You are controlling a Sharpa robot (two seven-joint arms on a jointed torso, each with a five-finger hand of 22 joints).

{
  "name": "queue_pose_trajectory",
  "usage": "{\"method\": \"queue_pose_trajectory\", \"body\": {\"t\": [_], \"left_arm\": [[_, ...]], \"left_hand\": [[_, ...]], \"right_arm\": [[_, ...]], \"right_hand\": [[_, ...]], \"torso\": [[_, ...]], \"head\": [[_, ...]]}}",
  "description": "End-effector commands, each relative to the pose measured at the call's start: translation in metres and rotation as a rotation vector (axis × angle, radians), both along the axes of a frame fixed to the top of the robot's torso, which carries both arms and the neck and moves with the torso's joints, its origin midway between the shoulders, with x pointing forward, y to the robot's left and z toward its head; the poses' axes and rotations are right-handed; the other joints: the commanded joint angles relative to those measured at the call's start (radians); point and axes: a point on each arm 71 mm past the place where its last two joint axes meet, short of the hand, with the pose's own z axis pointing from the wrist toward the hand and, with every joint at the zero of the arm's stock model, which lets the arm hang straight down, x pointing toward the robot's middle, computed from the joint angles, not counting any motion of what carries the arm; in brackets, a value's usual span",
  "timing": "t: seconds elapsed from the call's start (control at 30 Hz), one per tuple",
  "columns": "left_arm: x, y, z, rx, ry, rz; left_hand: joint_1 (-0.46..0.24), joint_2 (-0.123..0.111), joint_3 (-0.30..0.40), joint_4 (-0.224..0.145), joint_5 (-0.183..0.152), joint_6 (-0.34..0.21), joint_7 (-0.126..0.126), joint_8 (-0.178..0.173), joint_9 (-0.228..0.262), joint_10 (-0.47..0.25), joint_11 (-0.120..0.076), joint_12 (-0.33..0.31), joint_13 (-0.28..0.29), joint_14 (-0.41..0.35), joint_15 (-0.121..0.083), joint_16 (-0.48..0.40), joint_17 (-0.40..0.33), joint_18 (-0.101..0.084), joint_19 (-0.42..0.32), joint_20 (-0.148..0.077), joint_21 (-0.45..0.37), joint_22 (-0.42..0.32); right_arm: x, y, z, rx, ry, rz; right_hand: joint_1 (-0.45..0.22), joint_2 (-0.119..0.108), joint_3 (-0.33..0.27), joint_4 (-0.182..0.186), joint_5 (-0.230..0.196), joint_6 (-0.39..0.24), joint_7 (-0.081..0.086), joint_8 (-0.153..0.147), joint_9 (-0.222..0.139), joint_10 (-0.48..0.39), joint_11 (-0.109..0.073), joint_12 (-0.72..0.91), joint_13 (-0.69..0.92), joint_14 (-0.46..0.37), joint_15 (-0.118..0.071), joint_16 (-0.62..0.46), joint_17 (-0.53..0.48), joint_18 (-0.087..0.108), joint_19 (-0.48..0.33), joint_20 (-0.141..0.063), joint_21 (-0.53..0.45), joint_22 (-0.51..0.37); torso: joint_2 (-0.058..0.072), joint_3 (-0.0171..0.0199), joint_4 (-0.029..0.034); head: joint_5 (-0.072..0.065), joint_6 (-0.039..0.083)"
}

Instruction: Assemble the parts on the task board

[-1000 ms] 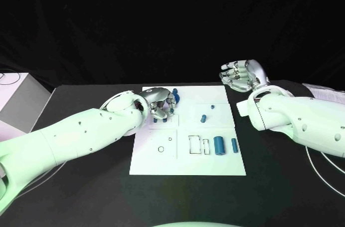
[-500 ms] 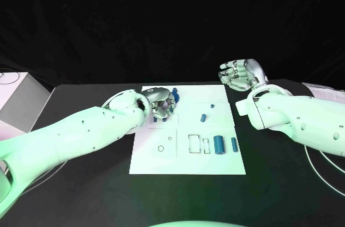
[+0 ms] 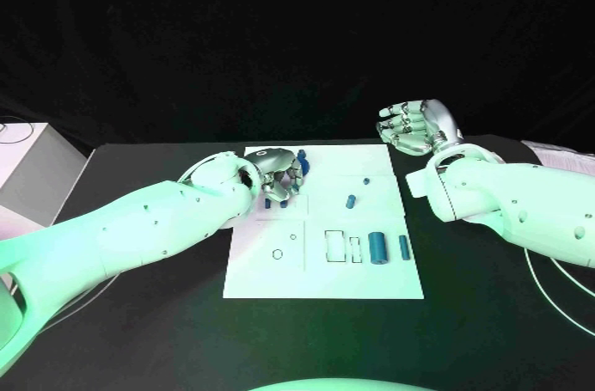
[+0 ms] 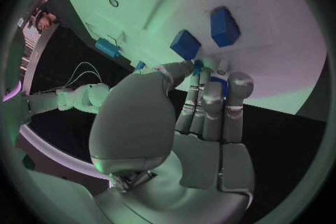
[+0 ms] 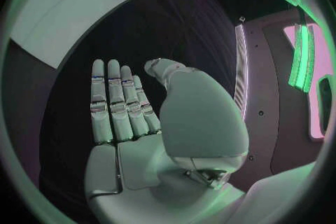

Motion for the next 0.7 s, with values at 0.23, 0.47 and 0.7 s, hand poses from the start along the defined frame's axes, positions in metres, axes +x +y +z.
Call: {"method": "queue_pose_trajectory", "body": {"t": [0.23, 0.47, 0.7], "left_arm": [[-0.0007, -0.0002, -0.0064, 0.042, 0.043, 0.009], [0.0001, -0.0004, -0.007, 0.044, 0.046, 0.014], [0.0011, -0.0022, -0.0058, 0.024, 0.029, 0.011]], "left_hand": [[0.022, 0.018, 0.016, -0.033, -0.002, 0.014, 0.0, -0.012, -0.006, 0.018, -0.006, 0.013, 0.009, 0.02, -0.006, 0.023, 0.023, -0.02, 0.023, -0.009, 0.034, 0.035], [0.022, 0.019, 0.018, -0.037, -0.002, 0.014, 0.002, -0.016, -0.009, 0.019, -0.005, 0.013, 0.011, 0.019, -0.006, 0.023, 0.019, -0.021, 0.023, -0.01, 0.038, 0.038], [0.013, 0.026, 0.018, -0.039, -0.002, 0.032, 0.001, -0.013, -0.008, 0.03, -0.007, 0.018, 0.014, 0.026, -0.006, 0.031, 0.029, -0.025, 0.033, -0.009, 0.053, 0.055]], "right_arm": [[-0.0004, 0.0025, -0.0001, -0.003, -0.001, 0.02], [-0.0005, 0.0026, -0.0002, -0.003, -0.001, 0.021], [-0.0009, 0.003, -0.0003, -0.002, -0.001, 0.023]], "right_hand": [[-0.001, 0.003, -0.002, -0.005, 0.005, -0.003, 0.017, -0.007, -0.001, -0.002, 0.002, -0.006, -0.001, 0.002, 0.008, -0.004, -0.001, 0.005, -0.004, -0.002, -0.004, -0.002], [-0.003, 0.003, -0.002, -0.004, 0.005, -0.003, 0.017, -0.007, -0.001, -0.002, 0.002, -0.006, -0.001, 0.002, 0.008, -0.004, -0.002, 0.005, -0.004, -0.002, -0.004, -0.003], [-0.004, 0.004, -0.003, -0.003, 0.005, -0.003, 0.017, -0.007, -0.001, -0.002, 0.002, -0.006, -0.001, 0.003, 0.008, -0.005, -0.002, 0.005, -0.004, -0.002, -0.004, -0.004]], "torso": [[-0.001, -0.0007, 0.0008], [0.0, -0.0012, -0.0008], [0.0, -0.0016, 0.0005]], "head": [[-0.002, 0.0], [-0.003, -0.001], [-0.004, -0.001]]}}
